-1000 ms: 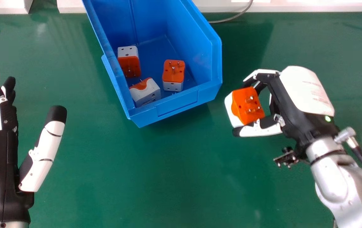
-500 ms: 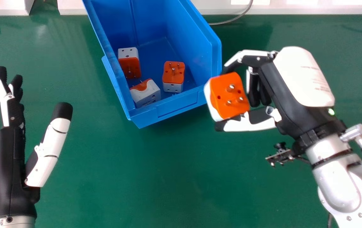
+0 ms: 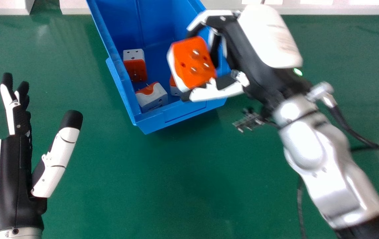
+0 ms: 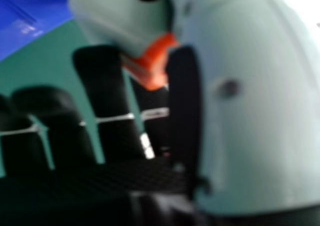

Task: Pick all objects and put in blue box

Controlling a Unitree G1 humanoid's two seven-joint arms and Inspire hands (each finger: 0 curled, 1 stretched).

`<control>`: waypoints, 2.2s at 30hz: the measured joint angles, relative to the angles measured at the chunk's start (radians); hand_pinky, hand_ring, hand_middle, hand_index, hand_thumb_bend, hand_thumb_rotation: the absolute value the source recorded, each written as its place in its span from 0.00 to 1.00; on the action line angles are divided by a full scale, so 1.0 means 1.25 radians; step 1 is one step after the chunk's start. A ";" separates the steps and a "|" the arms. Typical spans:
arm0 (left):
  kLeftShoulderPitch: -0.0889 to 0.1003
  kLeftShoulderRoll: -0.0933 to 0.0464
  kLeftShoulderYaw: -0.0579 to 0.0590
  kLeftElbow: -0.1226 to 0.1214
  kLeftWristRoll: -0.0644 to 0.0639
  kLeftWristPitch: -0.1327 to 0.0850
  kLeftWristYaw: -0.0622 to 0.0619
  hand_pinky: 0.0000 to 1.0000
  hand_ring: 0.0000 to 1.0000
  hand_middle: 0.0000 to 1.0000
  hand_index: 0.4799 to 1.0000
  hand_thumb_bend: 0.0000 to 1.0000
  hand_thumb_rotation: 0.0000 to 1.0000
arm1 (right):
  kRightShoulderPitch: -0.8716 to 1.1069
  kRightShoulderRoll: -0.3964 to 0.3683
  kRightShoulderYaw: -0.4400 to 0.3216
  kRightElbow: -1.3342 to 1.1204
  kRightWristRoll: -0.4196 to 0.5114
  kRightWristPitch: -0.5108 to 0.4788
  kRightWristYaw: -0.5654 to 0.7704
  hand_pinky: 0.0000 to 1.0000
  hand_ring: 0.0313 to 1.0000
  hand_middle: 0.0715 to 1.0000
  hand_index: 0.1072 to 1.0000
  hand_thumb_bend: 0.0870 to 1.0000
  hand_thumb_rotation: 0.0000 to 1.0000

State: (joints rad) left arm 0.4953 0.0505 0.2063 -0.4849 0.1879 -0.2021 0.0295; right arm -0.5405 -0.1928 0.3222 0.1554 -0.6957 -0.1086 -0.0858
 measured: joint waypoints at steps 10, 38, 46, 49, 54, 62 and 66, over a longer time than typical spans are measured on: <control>0.011 -0.003 -0.004 0.005 0.000 -0.016 0.007 1.00 1.00 1.00 1.00 0.71 0.81 | -0.253 0.071 0.057 0.352 -0.027 -0.006 -0.045 0.32 0.43 0.50 0.43 0.44 0.13; 0.042 -0.027 -0.024 -0.008 0.005 -0.022 0.016 1.00 1.00 1.00 1.00 0.72 0.82 | -0.510 0.182 0.093 0.806 0.024 0.102 -0.127 0.40 0.52 0.61 0.62 0.44 0.46; 0.038 -0.029 -0.029 -0.009 0.009 -0.022 0.017 1.00 1.00 1.00 1.00 0.68 0.83 | -0.516 0.175 0.149 0.801 -0.007 0.133 -0.079 0.77 0.92 0.98 0.94 0.45 0.70; 0.036 -0.029 -0.031 -0.009 0.015 -0.022 0.023 1.00 1.00 1.00 1.00 0.69 0.83 | -0.516 0.172 0.153 0.792 -0.009 0.134 -0.078 0.76 0.91 0.97 0.94 0.44 0.70; 0.035 -0.033 -0.037 -0.010 0.016 -0.022 0.029 1.00 1.00 1.00 1.00 0.70 0.82 | -0.516 0.168 0.161 0.780 -0.009 0.136 -0.076 0.75 0.91 0.97 0.93 0.43 0.68; 0.030 -0.033 -0.037 -0.008 0.023 -0.022 0.031 1.00 1.00 1.00 1.00 0.69 0.82 | -0.516 0.165 0.163 0.777 -0.008 0.145 -0.073 0.75 0.90 0.96 0.92 0.40 0.66; 0.023 -0.032 -0.037 -0.002 0.028 -0.023 0.035 1.00 1.00 1.00 1.00 0.69 0.83 | -0.516 0.164 0.163 0.773 -0.008 0.145 -0.073 0.74 0.89 0.95 0.91 0.38 0.62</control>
State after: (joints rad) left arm 0.5238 0.0099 0.1603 -0.4877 0.2234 -0.2303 0.0727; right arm -1.1852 0.0125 0.5264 1.1214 -0.7062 0.0732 -0.1775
